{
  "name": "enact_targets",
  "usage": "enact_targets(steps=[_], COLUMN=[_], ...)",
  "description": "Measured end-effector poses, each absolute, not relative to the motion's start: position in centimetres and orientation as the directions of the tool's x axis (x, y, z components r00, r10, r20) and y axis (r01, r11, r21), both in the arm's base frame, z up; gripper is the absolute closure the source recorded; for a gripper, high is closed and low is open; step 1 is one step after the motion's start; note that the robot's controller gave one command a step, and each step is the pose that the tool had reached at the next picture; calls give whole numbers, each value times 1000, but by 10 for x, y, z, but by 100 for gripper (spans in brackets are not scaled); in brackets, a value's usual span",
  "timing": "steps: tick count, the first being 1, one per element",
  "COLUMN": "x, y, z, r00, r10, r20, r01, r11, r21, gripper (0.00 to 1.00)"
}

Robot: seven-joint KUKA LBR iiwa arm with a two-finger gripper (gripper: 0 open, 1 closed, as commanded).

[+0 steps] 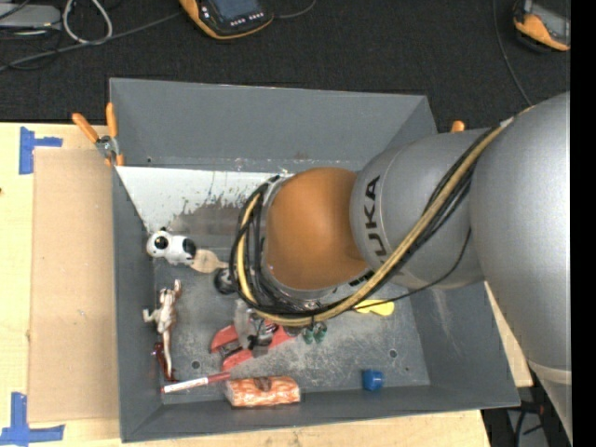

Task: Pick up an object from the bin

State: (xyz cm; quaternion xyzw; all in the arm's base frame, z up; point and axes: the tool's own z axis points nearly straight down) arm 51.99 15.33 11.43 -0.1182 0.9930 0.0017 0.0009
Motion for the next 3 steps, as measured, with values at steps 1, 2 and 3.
enact_targets(steps=[1, 2, 3], x=[524, 504, 511], y=[144, 155, 151], z=[130, 109, 104], r00=[-966, -935, -937], r10=[-259, -353, -349], r20=[-4, 0, -4], r01=[-259, -353, -349], r11=[966, 935, 937], r21=[3, 5, 5], gripper=[100, 100, 100])
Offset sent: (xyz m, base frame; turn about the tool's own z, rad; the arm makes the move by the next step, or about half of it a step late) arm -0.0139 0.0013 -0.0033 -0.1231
